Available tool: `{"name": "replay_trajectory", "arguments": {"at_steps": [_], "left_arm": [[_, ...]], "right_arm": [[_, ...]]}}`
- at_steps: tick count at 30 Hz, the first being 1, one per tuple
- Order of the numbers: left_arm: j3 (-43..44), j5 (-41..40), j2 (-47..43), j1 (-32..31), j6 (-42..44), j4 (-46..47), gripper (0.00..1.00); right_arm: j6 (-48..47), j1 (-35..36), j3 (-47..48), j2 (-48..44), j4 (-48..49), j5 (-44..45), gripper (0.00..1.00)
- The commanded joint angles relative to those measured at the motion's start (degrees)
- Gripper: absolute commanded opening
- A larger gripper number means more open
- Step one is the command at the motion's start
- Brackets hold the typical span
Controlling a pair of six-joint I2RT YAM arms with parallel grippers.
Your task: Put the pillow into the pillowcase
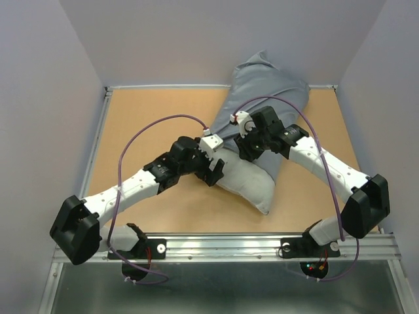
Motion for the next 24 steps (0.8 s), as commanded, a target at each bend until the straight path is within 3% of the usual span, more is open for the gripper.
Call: {"name": "replay_trajectory", "arguments": {"at_steps": [1, 4, 6, 8, 10, 11, 12, 14, 15, 16, 20, 22, 24], "left_arm": [[2.8, -4.2, 2.4, -0.6, -4.0, 4.7, 0.99], [3.4, -5.2, 4.7, -0.6, -5.1, 6.0, 0.97], [3.4, -7.5, 6.0, -0.6, -5.5, 8.4, 0.91], [3.9, -10.1, 7.3, -0.6, -5.3, 9.9, 0.81], [4.4, -10.6, 9.0, -0.5, -5.2, 11.8, 0.73], [4.3, -10.5, 9.3, -0.5, -5.2, 12.9, 0.68], [4.2, -10.2, 9.8, -0.4, -5.5, 13.9, 0.65], [4.9, -9.5, 10.3, 0.7, -6.9, 17.0, 0.44], [6.5, -9.9, 11.1, 1.6, -8.3, 17.9, 0.07], [7.9, -10.1, 11.7, 4.7, -10.5, 19.1, 0.0], [20.8, -9.1, 15.5, 12.9, -20.2, 19.9, 0.0], [28.0, -10.8, 16.2, 14.5, -19.3, 20.6, 0.0], [29.1, -11.4, 16.6, 14.5, -17.1, 22.3, 0.0]], "right_arm": [[-0.1, 0.3, 1.8, -1.3, 1.2, 3.1, 0.32], [1.1, 0.3, 3.0, -3.2, 0.9, 2.3, 0.17], [0.8, 0.3, 3.4, -3.5, 0.3, 2.2, 0.02], [1.2, 0.3, 4.3, -3.8, -0.5, 1.5, 0.01], [3.8, 0.2, 6.0, -4.4, -1.2, -5.3, 0.0], [5.2, 0.3, 7.3, -4.5, -1.2, -9.2, 0.0], [7.0, 0.2, 10.0, -4.4, -1.2, -18.8, 0.01], [14.3, 0.2, 13.6, -3.5, 0.1, -29.3, 0.01], [18.3, 0.2, 16.7, -2.2, 4.6, -36.2, 0.0], [27.3, 0.2, 18.1, -1.5, 7.9, -38.1, 0.0], [40.6, -0.2, 34.1, 4.5, 17.4, -42.0, 0.01], [43.9, -1.0, 44.0, 8.8, 18.9, -43.1, 0.01], [45.0, -1.7, 43.0, 8.8, 18.9, -42.8, 0.0]]}}
